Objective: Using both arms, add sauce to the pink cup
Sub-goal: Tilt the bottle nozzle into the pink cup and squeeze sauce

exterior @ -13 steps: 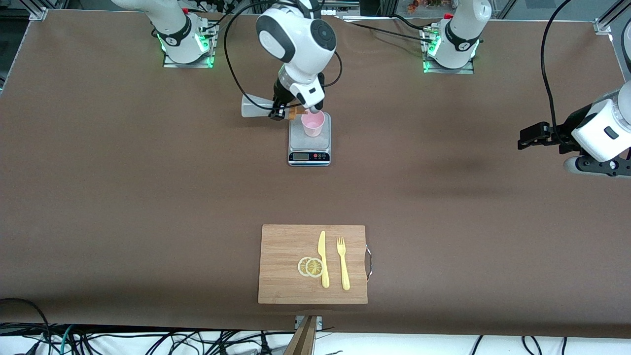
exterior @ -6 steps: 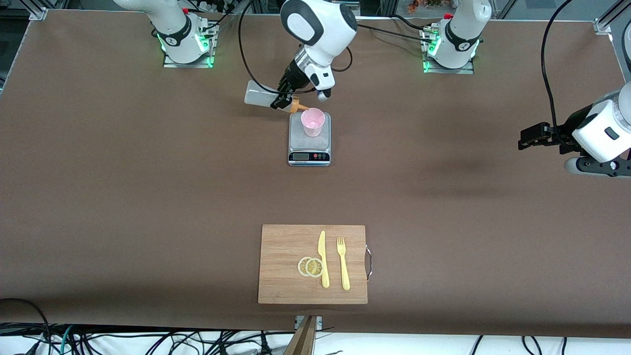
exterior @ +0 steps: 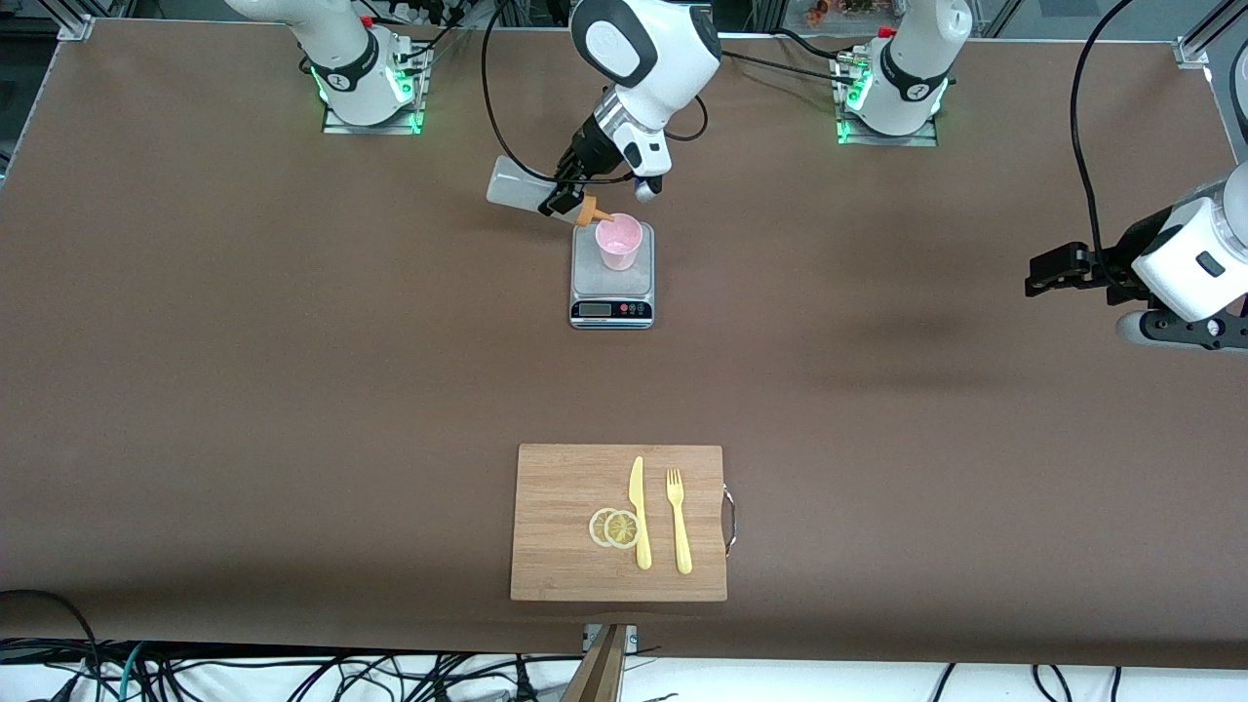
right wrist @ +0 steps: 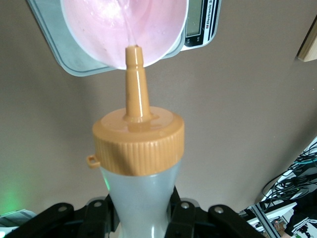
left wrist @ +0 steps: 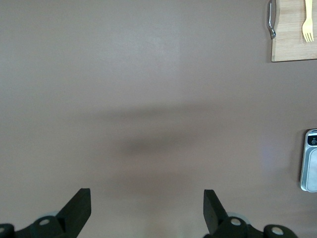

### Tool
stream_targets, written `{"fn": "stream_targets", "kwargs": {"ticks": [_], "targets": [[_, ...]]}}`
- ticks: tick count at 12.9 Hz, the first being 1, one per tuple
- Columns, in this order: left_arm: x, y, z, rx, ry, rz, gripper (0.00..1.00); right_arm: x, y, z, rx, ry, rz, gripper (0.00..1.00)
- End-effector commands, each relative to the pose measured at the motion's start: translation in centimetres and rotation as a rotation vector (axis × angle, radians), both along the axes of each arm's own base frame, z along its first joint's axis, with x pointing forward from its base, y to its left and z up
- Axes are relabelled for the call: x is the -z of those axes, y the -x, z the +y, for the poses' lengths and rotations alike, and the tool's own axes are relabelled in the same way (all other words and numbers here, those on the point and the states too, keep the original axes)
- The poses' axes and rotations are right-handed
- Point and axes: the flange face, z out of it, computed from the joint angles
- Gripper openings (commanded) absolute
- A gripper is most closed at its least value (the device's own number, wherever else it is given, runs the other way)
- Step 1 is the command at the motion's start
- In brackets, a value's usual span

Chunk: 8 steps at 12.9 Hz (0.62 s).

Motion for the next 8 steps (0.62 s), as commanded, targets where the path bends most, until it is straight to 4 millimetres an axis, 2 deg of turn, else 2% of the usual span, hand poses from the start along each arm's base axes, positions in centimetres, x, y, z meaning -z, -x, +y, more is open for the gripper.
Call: {"fn": "stream_targets", "kwargs": {"ticks": [1,8], "targets": [[-0.27,-0.22,0.08,-0.009,0.018,0.004,1.00,-0.52,-0.17,0.33,0.004,0.016,-0.023,0.13],[-0.18,-0.25,0.17,-0.009,0.018,0.006,1.00,-0.61,-0.90,0.17,0.009,-0.006,-0.015,0.14]]}}
